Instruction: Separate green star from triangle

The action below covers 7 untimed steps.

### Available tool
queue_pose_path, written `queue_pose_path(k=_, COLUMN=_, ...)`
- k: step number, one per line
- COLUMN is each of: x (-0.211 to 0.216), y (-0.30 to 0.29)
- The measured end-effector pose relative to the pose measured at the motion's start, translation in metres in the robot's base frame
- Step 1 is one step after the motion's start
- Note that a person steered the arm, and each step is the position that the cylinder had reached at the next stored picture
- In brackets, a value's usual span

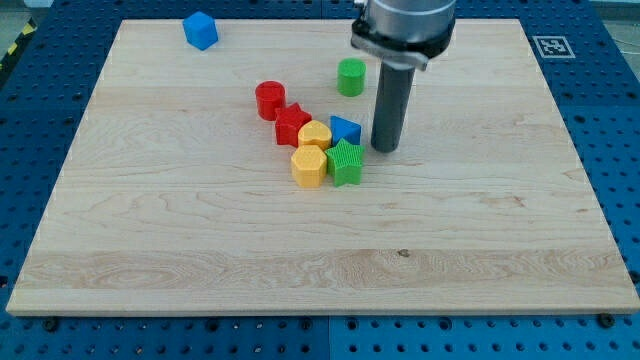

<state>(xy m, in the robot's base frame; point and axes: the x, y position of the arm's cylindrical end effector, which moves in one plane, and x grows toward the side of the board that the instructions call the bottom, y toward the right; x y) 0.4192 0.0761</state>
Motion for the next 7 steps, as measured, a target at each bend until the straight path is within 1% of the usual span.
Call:
queue_pose_path(k=1, x=-0.036, y=0.01)
queue_pose_path(k=2, x=-0.034, y=0.007)
queue_pose_path(k=3, x=0.029, y=0.012)
queue_pose_path(k=4, x=0.073, y=0.01)
queue_pose_path(k=5, x=0.09, y=-0.005)
queue_pose_path(k=6, x=0.068, y=-0.006)
queue_pose_path(k=7, x=0.031, y=-0.006)
